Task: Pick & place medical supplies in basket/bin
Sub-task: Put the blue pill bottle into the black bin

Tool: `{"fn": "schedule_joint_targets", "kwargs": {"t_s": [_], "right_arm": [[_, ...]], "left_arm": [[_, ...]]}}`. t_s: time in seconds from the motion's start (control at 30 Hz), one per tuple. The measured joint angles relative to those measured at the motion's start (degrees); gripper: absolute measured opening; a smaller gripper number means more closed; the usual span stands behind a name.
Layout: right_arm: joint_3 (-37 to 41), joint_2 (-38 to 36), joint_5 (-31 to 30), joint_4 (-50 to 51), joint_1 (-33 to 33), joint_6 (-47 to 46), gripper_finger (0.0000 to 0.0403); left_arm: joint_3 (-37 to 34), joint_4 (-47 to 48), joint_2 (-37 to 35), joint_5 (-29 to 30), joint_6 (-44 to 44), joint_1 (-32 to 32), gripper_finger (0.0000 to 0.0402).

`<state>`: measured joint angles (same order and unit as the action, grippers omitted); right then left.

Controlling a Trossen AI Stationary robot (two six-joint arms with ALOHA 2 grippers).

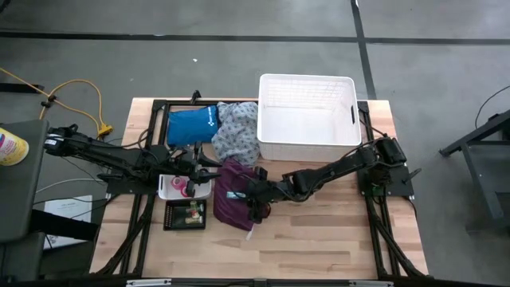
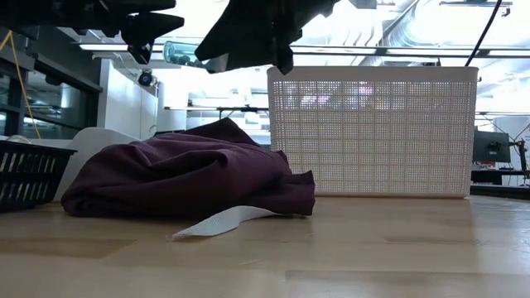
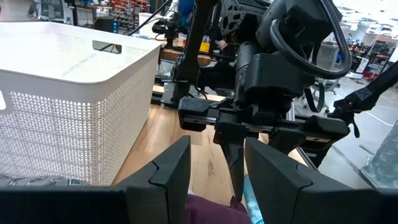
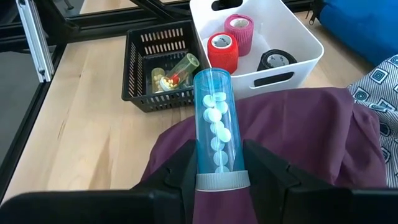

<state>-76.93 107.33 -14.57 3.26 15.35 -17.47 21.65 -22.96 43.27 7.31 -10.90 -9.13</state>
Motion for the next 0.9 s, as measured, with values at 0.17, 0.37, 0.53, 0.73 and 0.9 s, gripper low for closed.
{"fn": "schedule_joint_targets", "kwargs": {"t_s": [0.17, 0.37, 0.53, 0.73, 0.9], "right_arm": [[0.00, 0.00, 0.00, 0.00, 0.00, 0.82, 0.0103], [0.00, 0.00, -0.01, -0.01, 0.00, 0.84, 0.0103], [0.00, 0.00, -0.01, -0.01, 0.00, 0.85, 0.0103], [0.00, -0.02, -0.01, -0.01, 0.00, 0.84, 0.0103], [0.02, -0.02, -0.01, 0.00, 0.00, 0.82, 0.0103]], "left_arm": [[0.00, -0.44, 0.00, 0.01, 0.00, 0.00, 0.0146], [0.00, -0.43, 0.00, 0.01, 0.00, 0.00, 0.0146], [0.00, -0.43, 0.00, 0.00, 0.00, 0.00, 0.0146], [0.00, -1.11, 0.00, 0.00, 0.00, 0.00, 0.0146], [0.00, -1.27, 0.00, -0.20, -1.06, -0.17, 0.0146]]}}
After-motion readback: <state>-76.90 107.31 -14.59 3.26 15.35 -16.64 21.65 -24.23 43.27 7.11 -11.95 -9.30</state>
